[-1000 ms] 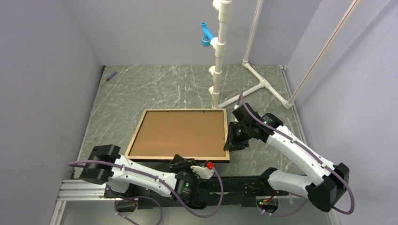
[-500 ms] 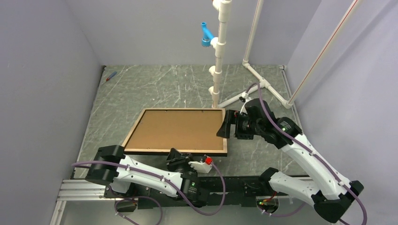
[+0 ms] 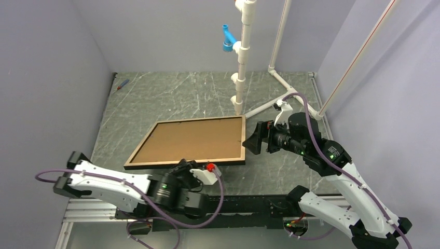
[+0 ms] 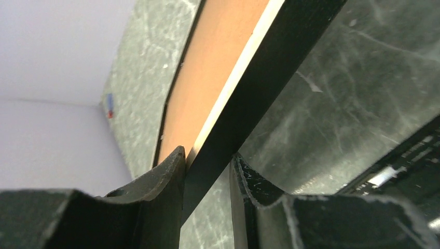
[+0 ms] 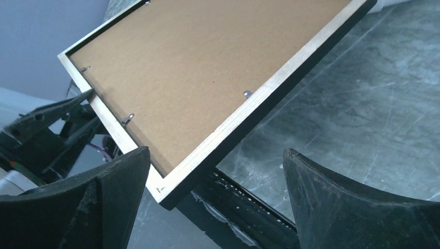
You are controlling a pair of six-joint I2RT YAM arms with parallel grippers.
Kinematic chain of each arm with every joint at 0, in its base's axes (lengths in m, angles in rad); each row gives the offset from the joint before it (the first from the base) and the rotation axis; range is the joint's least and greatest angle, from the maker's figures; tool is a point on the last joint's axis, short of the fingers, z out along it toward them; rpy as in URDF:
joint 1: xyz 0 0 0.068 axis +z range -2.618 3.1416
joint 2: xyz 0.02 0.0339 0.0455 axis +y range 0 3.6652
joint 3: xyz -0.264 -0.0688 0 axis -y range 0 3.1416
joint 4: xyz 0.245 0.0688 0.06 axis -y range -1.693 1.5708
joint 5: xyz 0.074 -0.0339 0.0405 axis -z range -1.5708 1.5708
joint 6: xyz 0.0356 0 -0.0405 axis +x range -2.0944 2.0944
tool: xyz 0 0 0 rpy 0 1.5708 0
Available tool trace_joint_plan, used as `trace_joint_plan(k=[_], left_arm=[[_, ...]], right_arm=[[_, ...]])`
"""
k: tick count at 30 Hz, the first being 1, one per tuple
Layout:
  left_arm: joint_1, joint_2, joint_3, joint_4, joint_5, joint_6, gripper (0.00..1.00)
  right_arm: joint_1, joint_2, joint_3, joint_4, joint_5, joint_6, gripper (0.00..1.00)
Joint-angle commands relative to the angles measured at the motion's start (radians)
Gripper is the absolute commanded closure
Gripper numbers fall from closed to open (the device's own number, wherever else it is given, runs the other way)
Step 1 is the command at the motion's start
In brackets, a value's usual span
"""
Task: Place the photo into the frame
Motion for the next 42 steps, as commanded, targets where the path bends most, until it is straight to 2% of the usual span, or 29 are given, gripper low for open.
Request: trace_joint_plan(k=[1,7,14,18,21,24,28,31,35,37,39,42], left_arm=[[0.032,-0.173,-0.036,0.333,0.15,0.235,1.0],[0.074,-0.325,-0.04,0.413,0.3,0.321,1.0],[0.111,-0.33,-0.065,0.413,0.313,0.317,1.0],[0.125,-0.296,-0.089,0.429,0.327,0.302,1.0],[0.156,-0.284,-0.108,0.457,0.368,0.306,0.98],[0.198,-0.283,-0.134,0.499,0.431,0.318,0.84],[0.266,-0.295,-0.173,0.568,0.537,0.326,0.56],[0.334,-0.311,-0.219,0.649,0.661,0.328,0.37],[0.42,-0.307,-0.275,0.726,0.783,0.302,0.08],[0.463,-0.296,-0.296,0.759,0.841,0.285,0.01],[0.503,-0.28,-0.307,0.788,0.894,0.274,0.01],[0.549,-0.255,-0.314,0.824,0.968,0.267,0.01]], right_arm=[[0.0,-0.019,0.06,0.07,-0.05,-0.143,0.0],[-0.001,-0.058,0.046,0.152,-0.113,-0.219,0.0],[-0.001,-0.126,-0.06,0.303,-0.214,-0.237,0.0],[-0.001,-0.088,-0.049,0.247,-0.179,-0.212,0.0],[-0.002,-0.01,-0.022,0.14,-0.062,-0.145,0.0],[-0.001,0.096,-0.004,0.009,0.025,-0.095,0.01],[-0.001,0.218,-0.063,-0.103,0.056,-0.015,0.02],[0.0,0.258,-0.16,-0.083,0.019,0.042,0.06],[0.004,0.291,-0.294,-0.007,-0.061,0.098,0.19],[0.013,0.313,-0.342,0.044,-0.104,0.127,0.26],[0.03,0.337,-0.377,0.1,-0.117,0.151,0.31],[0.064,0.376,-0.404,0.161,-0.118,0.179,0.33]])
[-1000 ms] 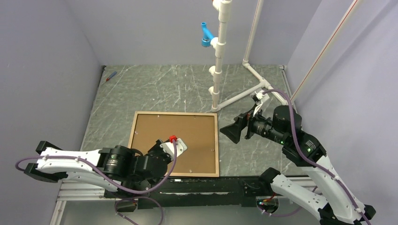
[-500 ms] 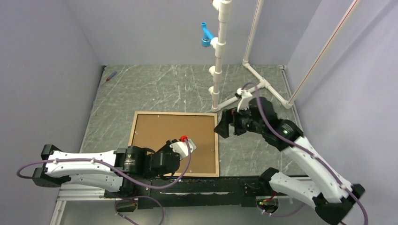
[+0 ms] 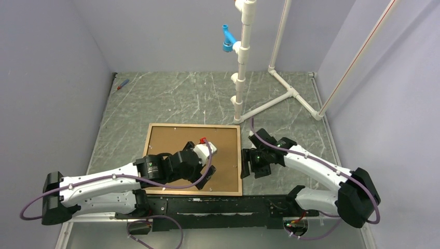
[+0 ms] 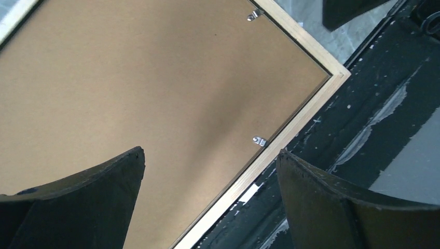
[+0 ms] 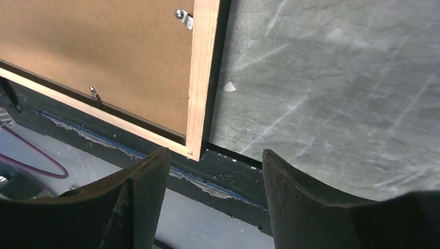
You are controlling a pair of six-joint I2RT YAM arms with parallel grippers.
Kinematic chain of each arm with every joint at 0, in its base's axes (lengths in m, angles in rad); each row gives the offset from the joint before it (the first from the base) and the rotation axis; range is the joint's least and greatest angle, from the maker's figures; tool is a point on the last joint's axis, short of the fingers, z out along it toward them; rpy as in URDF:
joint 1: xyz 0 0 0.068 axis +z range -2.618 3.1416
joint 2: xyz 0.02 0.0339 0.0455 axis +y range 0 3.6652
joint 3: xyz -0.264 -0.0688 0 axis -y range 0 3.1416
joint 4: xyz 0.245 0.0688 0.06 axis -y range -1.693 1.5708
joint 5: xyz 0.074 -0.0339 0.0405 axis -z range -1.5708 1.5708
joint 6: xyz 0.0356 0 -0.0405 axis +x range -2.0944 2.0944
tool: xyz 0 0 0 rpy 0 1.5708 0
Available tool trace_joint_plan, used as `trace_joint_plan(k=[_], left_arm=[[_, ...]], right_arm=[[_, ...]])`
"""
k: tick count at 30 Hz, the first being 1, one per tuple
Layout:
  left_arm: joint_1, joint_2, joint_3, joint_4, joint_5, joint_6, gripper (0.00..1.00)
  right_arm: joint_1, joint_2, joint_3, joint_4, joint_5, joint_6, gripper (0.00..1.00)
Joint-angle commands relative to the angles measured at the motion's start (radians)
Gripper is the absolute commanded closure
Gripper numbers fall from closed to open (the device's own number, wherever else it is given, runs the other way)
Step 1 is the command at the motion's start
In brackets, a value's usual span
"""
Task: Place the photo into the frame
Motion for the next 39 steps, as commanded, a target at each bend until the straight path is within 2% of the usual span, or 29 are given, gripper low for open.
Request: trace_joint_plan(k=[1,9,15,16,21,22,32,34,39], left_arm=[[0.064,0.03,-0.005,0.132,0.19,-0.029,0.01],[0.1,0.051,-0.001,0.16,0.26,-0.028,0.01],[0.101,-0.015,-0.022,0.164,0.278,0.008,0.0],[0.101,-0.03,-0.028,0.165,0.284,0.019,0.01],[0.101,-0.072,-0.041,0.141,0.282,0.087,0.01],[0.101,-0.074,-0.044,0.135,0.278,0.109,0.01],[0.08,-0.065,0.03,0.033,0.258,0.234,0.03],[0.036,-0.048,0.064,-0.006,0.209,0.264,0.02],[-0.129,0.028,0.133,-0.091,-0.014,0.283,0.01]], right_arm=[[0.045,0.045,-0.024,0.152,-0.038,0.082,0.33],[0.129,0.218,-0.026,0.256,0.015,0.12,0.35],[0.149,0.327,-0.039,0.299,0.054,0.127,0.5],[0.15,0.339,-0.038,0.301,0.057,0.126,0.55],[0.148,0.35,0.008,0.267,0.07,0.112,0.96],[0.149,0.344,0.021,0.249,0.073,0.106,1.0],[0.136,0.26,0.259,0.046,0.07,0.064,1.0],[0.127,0.259,0.298,0.024,0.041,0.05,1.0],[0.107,0.27,0.386,-0.04,0.024,0.026,1.0]])
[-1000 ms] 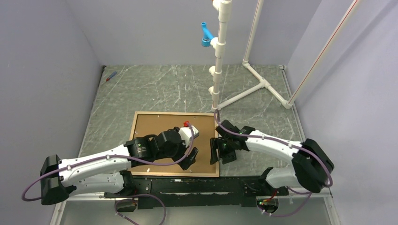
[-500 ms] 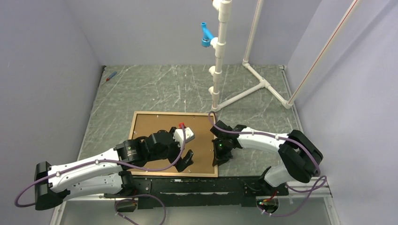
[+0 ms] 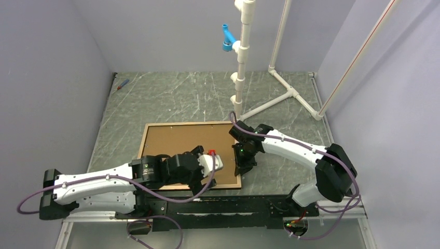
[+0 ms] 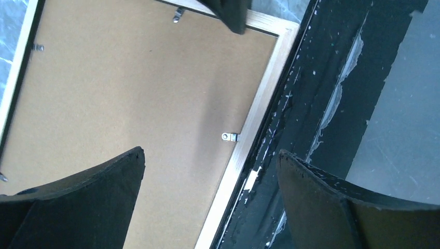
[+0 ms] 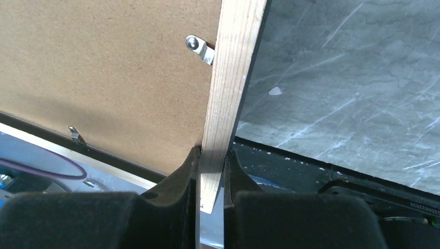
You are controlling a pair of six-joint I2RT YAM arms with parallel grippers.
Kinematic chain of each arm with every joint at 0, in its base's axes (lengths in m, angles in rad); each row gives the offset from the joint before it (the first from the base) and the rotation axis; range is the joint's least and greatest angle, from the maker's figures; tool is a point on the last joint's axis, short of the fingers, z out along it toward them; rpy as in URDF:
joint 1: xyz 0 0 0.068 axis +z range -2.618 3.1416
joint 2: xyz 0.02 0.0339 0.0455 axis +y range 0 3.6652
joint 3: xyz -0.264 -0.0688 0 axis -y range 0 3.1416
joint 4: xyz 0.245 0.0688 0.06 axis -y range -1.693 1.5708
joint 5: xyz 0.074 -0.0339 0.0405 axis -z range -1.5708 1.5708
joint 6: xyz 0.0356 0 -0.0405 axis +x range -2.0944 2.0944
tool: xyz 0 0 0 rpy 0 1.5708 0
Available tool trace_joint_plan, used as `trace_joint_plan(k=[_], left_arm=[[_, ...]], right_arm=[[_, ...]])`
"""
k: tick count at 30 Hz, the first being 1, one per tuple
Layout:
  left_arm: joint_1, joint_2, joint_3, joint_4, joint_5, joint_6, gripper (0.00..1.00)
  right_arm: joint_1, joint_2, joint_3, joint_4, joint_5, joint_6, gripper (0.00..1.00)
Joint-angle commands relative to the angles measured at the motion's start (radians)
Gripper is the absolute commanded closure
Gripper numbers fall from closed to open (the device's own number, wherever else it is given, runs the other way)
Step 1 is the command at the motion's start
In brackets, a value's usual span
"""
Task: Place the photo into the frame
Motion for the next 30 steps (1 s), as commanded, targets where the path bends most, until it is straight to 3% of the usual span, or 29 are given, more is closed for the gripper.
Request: trace_joint_plan(k=[1,8,14,19,30], left_arm=[[-0.119,0.067,0.083,-0.087,-0.207,0.048,0.01],[-0.279,0.172,0.131,-0.17,-0.415,0.007,0.01],[-0.37,0.285,0.189,-0.304,-0.607,-0.097,0.07],[-0.4,0.409,0.226,-0.441,-0.79,-0.23,0.08],[-0.389,0.609,0.249,-0.674,-0.972,-0.44,0.17]], right_arm=[[-0.03,-0.048,0.138,0.051,-0.014,-0.074,1.0],[-0.079,-0.045,0.24,-0.006,-0.087,-0.105,1.0],[-0.099,-0.015,0.315,-0.058,-0.117,-0.133,1.0],[-0.099,-0.023,0.317,-0.06,-0.149,-0.129,1.0],[-0.1,-0.071,0.286,-0.039,-0.197,-0.111,1.0]])
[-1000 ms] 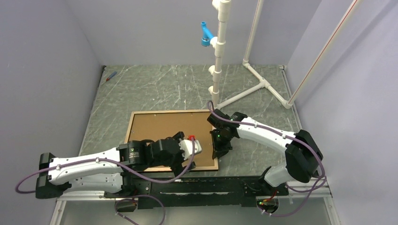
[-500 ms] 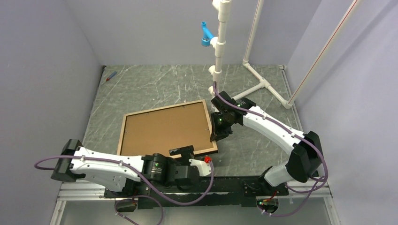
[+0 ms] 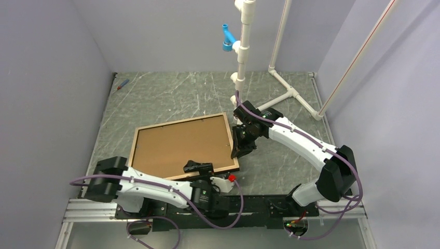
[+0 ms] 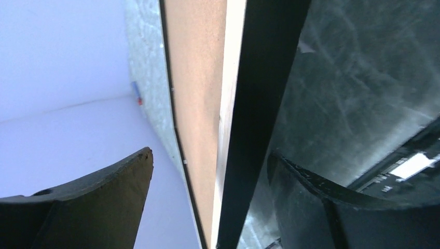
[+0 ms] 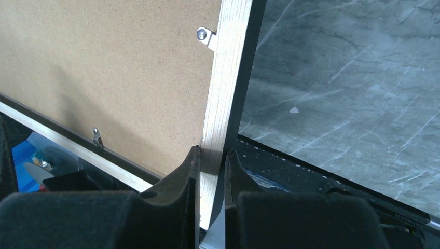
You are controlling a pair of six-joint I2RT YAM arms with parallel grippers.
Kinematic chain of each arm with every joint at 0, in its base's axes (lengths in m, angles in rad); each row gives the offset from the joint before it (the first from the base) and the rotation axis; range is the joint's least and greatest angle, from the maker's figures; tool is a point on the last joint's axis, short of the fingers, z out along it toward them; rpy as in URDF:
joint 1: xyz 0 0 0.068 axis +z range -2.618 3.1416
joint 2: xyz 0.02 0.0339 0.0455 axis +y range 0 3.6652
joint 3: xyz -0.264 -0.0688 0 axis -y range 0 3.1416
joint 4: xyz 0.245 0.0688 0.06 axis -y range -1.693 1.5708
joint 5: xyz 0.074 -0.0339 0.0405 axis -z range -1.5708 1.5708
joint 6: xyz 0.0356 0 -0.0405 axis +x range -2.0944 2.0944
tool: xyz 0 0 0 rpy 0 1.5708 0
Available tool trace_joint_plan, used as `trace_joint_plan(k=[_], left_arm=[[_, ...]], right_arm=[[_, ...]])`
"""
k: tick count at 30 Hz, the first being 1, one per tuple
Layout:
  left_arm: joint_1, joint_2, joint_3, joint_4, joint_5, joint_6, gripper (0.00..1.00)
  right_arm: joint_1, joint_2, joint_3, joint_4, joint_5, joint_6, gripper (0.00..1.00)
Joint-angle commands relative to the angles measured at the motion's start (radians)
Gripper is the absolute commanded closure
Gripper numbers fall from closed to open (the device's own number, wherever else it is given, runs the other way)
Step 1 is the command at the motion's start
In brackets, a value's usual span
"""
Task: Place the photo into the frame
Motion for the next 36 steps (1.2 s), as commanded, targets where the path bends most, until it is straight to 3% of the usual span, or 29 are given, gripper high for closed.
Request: trace_joint_plan(k=[1,4,8,12,15,17,20,23,29,32,36], left_arm=[[0.005,0.066,0.054,-0.154,-0.142,-0.145,0.18],[0.017,0.096,0.065,-0.197,-0.166,-0.185,0.23],[0.031,0.114,0.082,-0.248,-0.195,-0.229,0.39],[0.037,0.114,0.1,-0.272,-0.214,-0.242,0.83],[0.036,0.121,0.114,-0.292,-0.234,-0.251,1.0],[0.036,0.131,0.124,-0.307,-0.244,-0.261,1.0],[0.036,0.145,0.145,-0.353,-0.258,-0.296,1.0],[0.035,0.16,0.169,-0.417,-0.272,-0.349,1.0],[0.034,0.125,0.204,-0.443,-0.27,-0.345,1.0],[0.034,0.085,0.206,-0.429,-0.266,-0.322,1.0],[0.024,-0.025,0.147,-0.256,-0.226,-0.141,1.0]], right_arm=[[0.003,-0.073,0.029,0.069,-0.131,-0.001,1.0],[0.004,-0.085,0.022,0.069,-0.137,0.002,1.0],[0.003,-0.098,0.009,0.071,-0.145,0.003,1.0],[0.002,-0.105,-0.005,0.081,-0.154,0.005,1.0],[0.003,-0.11,-0.01,0.091,-0.162,0.004,1.0],[0.003,-0.114,-0.009,0.103,-0.166,0.002,1.0],[0.002,-0.133,0.006,0.115,-0.148,0.001,0.86],[0.002,-0.17,0.045,0.117,-0.083,-0.012,0.54],[0.0,-0.337,0.064,0.212,0.093,-0.097,0.06],[0.002,-0.486,-0.03,0.349,0.124,-0.2,0.01],[0.001,-0.7,-0.219,0.58,0.134,-0.385,0.01]])
